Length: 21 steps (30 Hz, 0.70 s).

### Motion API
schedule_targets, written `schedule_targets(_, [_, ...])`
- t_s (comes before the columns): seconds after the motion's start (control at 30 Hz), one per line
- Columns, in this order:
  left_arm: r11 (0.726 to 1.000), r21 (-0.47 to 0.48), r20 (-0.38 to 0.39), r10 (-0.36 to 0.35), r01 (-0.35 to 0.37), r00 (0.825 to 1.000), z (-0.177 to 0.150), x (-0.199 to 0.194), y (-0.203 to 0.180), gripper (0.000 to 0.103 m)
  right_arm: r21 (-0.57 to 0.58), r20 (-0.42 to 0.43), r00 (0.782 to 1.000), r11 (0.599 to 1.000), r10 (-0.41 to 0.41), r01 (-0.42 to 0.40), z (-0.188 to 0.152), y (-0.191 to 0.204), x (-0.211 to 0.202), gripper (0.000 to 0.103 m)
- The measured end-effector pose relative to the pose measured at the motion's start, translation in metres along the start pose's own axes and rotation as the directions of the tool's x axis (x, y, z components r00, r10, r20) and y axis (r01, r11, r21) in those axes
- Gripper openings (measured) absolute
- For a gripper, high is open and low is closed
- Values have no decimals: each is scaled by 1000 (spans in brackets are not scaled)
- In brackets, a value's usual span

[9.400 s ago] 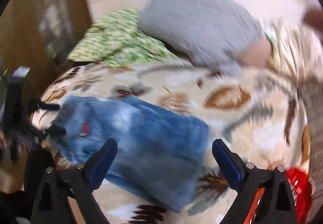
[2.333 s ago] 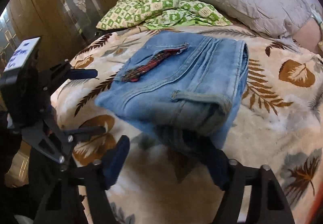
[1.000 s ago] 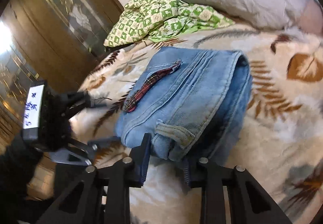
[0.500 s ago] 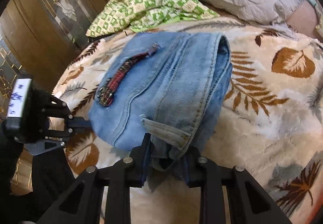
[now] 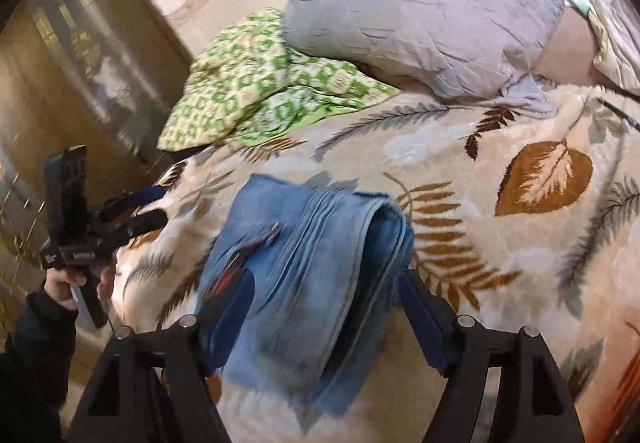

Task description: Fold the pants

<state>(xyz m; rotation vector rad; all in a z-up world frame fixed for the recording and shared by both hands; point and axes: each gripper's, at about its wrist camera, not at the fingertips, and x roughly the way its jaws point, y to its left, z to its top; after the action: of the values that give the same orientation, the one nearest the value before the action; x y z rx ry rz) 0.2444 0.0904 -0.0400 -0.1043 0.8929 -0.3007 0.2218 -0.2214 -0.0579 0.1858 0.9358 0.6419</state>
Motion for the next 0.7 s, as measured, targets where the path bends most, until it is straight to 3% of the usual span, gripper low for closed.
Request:
schedule_targets(0.13, [981, -183, -119, -80, 57, 990, 11, 53, 14, 99, 41, -17, 1000, 999, -1, 2, 16, -5, 28, 77])
schedule_targets(0.23, [957, -278, -211, -141, 79, 967, 10, 88, 19, 99, 47, -36, 999, 999, 4, -2, 22, -7, 44, 76])
schedule_targets(0.3, [958, -274, -243, -157, 87, 957, 8, 103, 16, 99, 31, -55, 999, 1000, 1, 0, 24, -8, 53, 69])
schedule_targets(0.33, [960, -266, -241, -159, 92, 957, 7, 106, 15, 98, 13, -72, 997, 1000, -1, 2, 25, -6, 60, 57])
schedule_targets(0.37, [961, -256, -234, -162, 100, 959, 7, 106, 13, 86, -6, -80, 997, 1000, -11, 10, 24, -5, 64, 38])
schedule_targets(0.4, [967, -234, -236, -154, 98, 959, 6, 107, 11, 76, -29, -86, 996, 999, -25, 23, 24, -2, 67, 32])
schedule_targets(0.43, [971, -223, -242, -143, 88, 960, 7, 108, 10, 61, -58, -89, 995, 998, -43, 38, 22, 1, 70, 30])
schedule_targets(0.5, [974, -206, -248, -143, 92, 958, 11, 110, 13, 53, -113, -69, 994, 991, -81, 73, 19, 8, 71, 25])
schedule_targets(0.53, [979, -187, -252, -128, 81, 959, 12, 109, 13, 44, -123, -63, 994, 989, -88, 80, 18, 9, 70, 22])
schedule_targets(0.57, [980, -182, -256, -126, 81, 958, 13, 107, 15, 41, -135, -54, 993, 986, -102, 94, 18, 12, 69, 16])
schedule_targets(0.7, [982, -167, -256, -127, 85, 958, 11, 105, 20, 37, -169, -21, 990, 977, -136, 131, 18, 15, 63, 11])
